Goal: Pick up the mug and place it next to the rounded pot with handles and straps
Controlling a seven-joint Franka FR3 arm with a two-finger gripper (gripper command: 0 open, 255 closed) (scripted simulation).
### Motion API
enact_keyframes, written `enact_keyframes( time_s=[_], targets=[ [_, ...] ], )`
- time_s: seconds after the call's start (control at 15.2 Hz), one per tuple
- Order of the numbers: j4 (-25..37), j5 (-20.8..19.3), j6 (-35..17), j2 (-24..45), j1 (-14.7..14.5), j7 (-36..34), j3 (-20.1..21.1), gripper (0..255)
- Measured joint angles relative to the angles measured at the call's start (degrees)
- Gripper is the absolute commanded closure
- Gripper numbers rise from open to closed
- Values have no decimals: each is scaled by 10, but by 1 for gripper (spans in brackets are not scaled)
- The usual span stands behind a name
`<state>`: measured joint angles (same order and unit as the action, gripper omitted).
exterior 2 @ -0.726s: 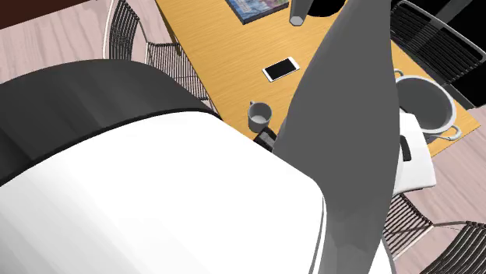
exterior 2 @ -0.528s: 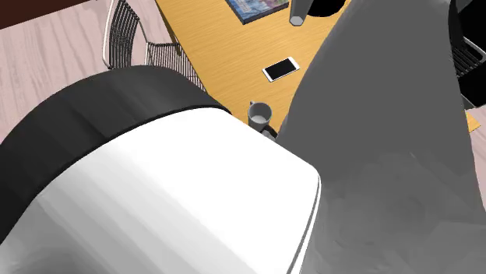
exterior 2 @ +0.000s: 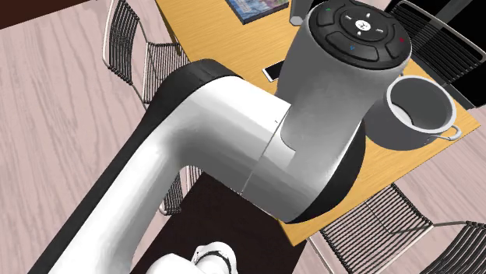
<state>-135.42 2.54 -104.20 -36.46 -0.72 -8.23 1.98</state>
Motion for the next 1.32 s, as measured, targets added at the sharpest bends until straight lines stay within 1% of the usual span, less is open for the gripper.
enact_keyframes(
  time_s=[0.4,0.73,1.06,1.32],
  targets=[
    [-5,15,-96,99,-13,-7,16,0],
    [10,23,-174,198,-22,-10,29,0],
    [47,27,-233,300,-30,-15,40,0],
    [47,28,-261,329,-32,-14,42,0]
  ],
)
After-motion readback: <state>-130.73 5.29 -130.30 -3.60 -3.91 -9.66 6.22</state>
